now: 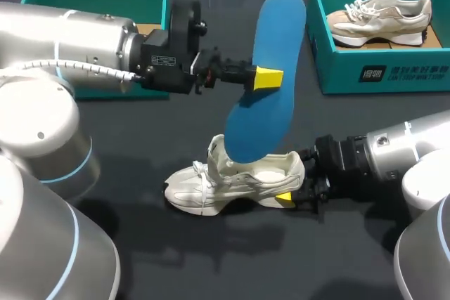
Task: Take the shoe out of the shoebox, open the shoe tongue, remove and reinsert the insole, then place the shoe into the shoebox
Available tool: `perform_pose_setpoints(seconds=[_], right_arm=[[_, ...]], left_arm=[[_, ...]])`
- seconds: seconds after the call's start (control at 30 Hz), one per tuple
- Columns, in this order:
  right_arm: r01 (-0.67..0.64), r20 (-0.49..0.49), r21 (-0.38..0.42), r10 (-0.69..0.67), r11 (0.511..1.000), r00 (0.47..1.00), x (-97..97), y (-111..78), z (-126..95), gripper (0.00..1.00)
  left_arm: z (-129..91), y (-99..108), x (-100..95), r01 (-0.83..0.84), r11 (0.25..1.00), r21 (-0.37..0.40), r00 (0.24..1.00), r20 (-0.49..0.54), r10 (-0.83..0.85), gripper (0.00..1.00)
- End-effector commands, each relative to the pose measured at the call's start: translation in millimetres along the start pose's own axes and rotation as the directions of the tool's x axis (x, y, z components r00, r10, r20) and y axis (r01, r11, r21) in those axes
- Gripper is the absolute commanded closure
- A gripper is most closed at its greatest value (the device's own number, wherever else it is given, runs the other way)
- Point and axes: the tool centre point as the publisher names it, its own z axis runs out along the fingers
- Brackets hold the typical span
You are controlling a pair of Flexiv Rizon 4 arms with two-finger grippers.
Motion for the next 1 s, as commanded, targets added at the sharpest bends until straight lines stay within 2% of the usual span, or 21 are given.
perform_pose_setpoints(seconds=[0.03, 0.37, 0.8, 1.0], right_arm=[[0.000, 0.002, 0.003, -0.001, 1.000, 1.000, -0.2, -1.8, 2, 1.00], [0.000, 0.002, 0.003, -0.001, 1.000, 1.000, -0.2, -1.8, 2, 1.00], [0.000, 0.002, 0.003, -0.001, 1.000, 1.000, -0.2, -1.8, 2, 1.00], [0.000, 0.002, 0.003, -0.001, 1.000, 1.000, -0.2, -1.8, 2, 1.00]], left_arm=[[-4, 5, 2.3, 0.049, 0.998, 0.050, 0.999, -0.009, -0.048, 1.00], [-12, -14, 33.8, 0.066, 0.992, 0.110, 0.994, 0.075, -0.074, 1.00], [-21, -27, 38.0, 0.065, 0.995, 0.076, 0.995, 0.065, -0.070, 1.00], [-22, -31, 40.0, 0.056, 0.995, 0.084, 0.996, 0.058, -0.061, 1.00]])
